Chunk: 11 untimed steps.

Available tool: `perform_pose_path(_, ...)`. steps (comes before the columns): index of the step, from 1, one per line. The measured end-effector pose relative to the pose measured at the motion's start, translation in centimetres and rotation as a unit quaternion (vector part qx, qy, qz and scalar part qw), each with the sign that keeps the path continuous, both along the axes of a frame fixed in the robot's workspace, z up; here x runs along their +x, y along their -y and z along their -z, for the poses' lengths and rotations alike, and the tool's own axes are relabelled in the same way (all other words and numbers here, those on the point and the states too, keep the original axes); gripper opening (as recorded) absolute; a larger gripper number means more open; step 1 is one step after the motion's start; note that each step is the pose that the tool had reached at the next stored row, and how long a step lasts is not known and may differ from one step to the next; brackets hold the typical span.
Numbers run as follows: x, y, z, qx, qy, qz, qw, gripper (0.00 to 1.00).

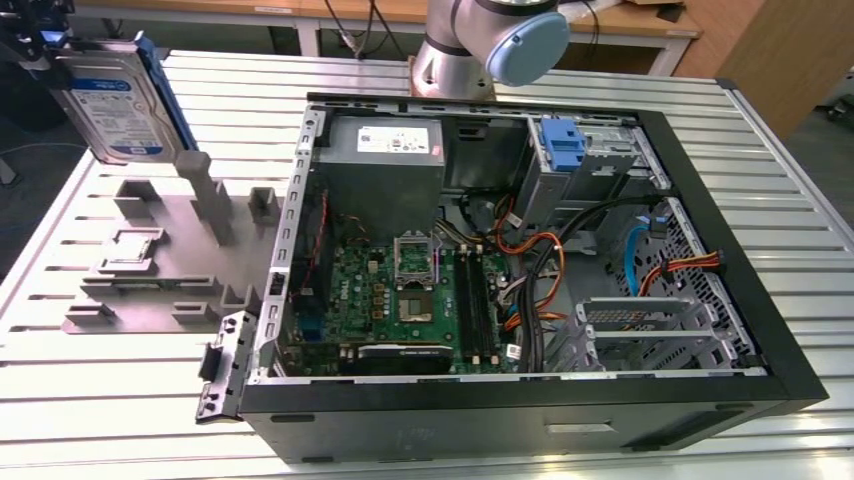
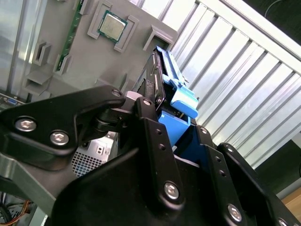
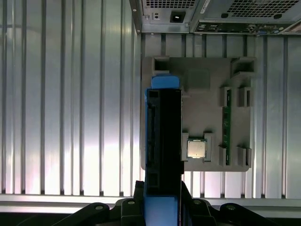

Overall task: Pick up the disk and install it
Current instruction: 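Pick up the disk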

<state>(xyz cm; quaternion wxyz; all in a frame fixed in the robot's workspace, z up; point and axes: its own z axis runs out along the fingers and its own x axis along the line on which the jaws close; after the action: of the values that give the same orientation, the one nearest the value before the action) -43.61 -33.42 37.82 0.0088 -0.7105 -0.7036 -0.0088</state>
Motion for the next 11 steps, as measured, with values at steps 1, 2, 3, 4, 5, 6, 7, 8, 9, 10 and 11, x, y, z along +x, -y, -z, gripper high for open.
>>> perform_pose_path(1,0.00,0.00,-0.03,0.0000,0.0000,0.000,1.0000,0.37)
perform_pose_path(2,0.00,0.00,-0.07,0.0000,0.0000,0.000,1.0000,0.37)
perform_pose_path(3,0.00,0.00,-0.11,0.0000,0.0000,0.000,1.0000,0.37)
perform_pose_path(4,0.00,0.00,-0.14,0.0000,0.0000,0.000,1.0000,0.37)
perform_pose_path(5,0.00,0.00,-0.17,0.0000,0.0000,0.000,1.0000,0.37)
perform_pose_path(6,0.00,0.00,-0.19,0.0000,0.0000,0.000,1.0000,0.37)
perform_pose_path(7,0.00,0.00,-0.20,0.0000,0.0000,0.000,1.0000,0.37)
perform_pose_path(8,0.00,0.00,-0.25,0.0000,0.0000,0.000,1.0000,0.37)
perform_pose_path(9,0.00,0.00,-0.29,0.0000,0.0000,0.000,1.0000,0.37)
perform_pose_path(10,0.00,0.00,-0.30,0.0000,-0.0001,0.000,1.0000,0.37)
perform_pose_path(11,0.00,0.00,-0.30,0.0000,0.0000,0.000,1.0000,0.37)
